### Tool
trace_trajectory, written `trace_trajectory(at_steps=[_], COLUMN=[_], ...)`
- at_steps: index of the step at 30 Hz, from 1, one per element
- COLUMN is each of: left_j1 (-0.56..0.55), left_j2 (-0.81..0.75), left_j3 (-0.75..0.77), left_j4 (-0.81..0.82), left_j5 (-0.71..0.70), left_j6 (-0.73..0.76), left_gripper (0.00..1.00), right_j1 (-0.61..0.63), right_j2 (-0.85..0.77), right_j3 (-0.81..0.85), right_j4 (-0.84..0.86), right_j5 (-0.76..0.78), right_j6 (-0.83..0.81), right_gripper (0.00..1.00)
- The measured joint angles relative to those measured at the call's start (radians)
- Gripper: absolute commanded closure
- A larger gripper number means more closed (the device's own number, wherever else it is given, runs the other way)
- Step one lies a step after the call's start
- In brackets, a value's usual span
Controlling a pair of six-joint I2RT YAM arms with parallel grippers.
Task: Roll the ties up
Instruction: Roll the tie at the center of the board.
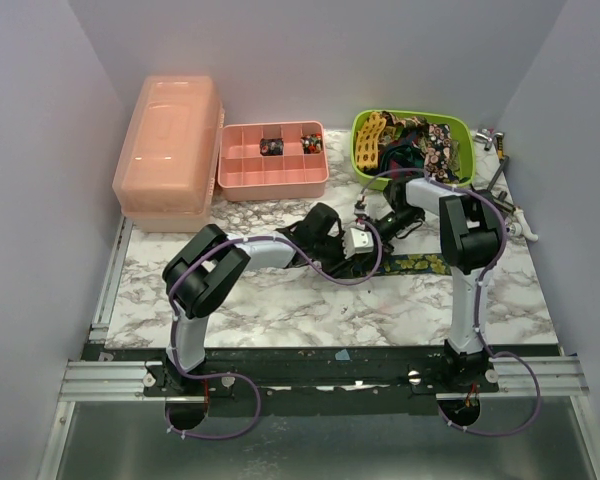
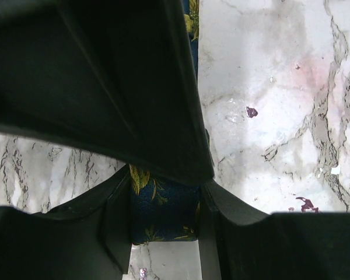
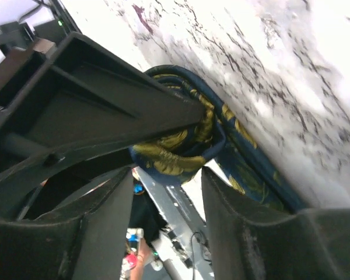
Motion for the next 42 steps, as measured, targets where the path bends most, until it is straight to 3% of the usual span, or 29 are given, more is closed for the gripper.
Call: trace_trajectory(at_steps=[2, 5, 7, 15, 26, 36, 40, 42], left_j1=[-0.003, -0.004, -0.004, 0.014, 0.091, 0.029, -0.009, -0.023], left_j2=[0.0, 0.004, 0.005, 0.008, -0.038, 0.012, 0.014, 0.014], left_j3=[0.002, 0.003, 0.003, -0.033, -0.251, -0.249, -0.248, -0.238], left_j4=[-0.003, -0.006, -0.003, 0.078, 0.438, 0.66, 0.675, 0.653], left_j5=[-0.003, -0.011, -0.018, 0.019, 0.144, 0.142, 0.111, 0.095], left_j6=[-0.003, -0.003, -0.005, -0.051, -0.122, -0.097, -0.051, -0.02], left_gripper=[0.6, 0.59, 0.57, 0.18, 0.08, 0.13, 0.29, 0.43], right_j1=[0.012, 0.016, 0.012, -0.031, -0.047, -0.048, -0.049, -0.05], right_j2=[0.024, 0.052, 0.053, 0.082, 0.12, 0.149, 0.149, 0.148], right_j3=[-0.005, -0.011, -0.012, -0.011, 0.039, 0.091, 0.09, 0.087], right_j4=[0.004, 0.008, 0.009, 0.002, -0.024, -0.058, -0.058, -0.058], right_j5=[-0.01, -0.027, -0.027, 0.024, 0.084, 0.11, 0.114, 0.115], right_j6=[0.0, 0.01, 0.022, 0.068, 0.011, -0.031, -0.046, -0.052], right_gripper=[0.8, 0.99, 1.0, 1.0, 1.0, 1.0, 1.0, 1.0])
